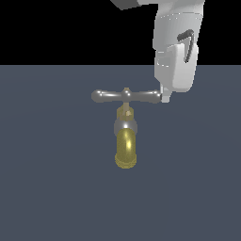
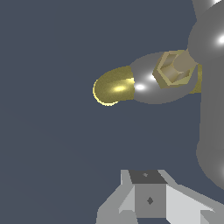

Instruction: Turn on the faucet by rotating a designated handle.

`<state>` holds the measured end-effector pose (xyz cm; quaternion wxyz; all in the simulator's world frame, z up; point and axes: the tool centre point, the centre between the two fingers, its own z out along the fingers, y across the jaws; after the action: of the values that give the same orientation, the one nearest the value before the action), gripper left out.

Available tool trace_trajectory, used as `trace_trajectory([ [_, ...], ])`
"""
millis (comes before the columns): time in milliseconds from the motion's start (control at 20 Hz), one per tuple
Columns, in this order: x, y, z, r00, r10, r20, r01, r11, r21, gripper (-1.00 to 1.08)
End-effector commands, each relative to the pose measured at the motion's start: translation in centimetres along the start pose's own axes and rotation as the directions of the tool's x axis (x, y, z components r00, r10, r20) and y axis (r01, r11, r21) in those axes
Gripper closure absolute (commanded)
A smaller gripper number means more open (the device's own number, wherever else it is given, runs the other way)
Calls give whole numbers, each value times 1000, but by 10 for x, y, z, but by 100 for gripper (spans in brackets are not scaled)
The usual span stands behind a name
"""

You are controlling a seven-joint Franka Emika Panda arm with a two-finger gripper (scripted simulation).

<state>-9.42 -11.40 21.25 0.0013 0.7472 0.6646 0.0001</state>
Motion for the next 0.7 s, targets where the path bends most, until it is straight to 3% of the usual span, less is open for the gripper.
trace_trajectory([
  [0, 1, 4, 5, 1000, -28, 0, 28, 1000, 0, 108],
  [650, 3, 12, 15, 997, -75, -1, 75, 997, 2, 108],
])
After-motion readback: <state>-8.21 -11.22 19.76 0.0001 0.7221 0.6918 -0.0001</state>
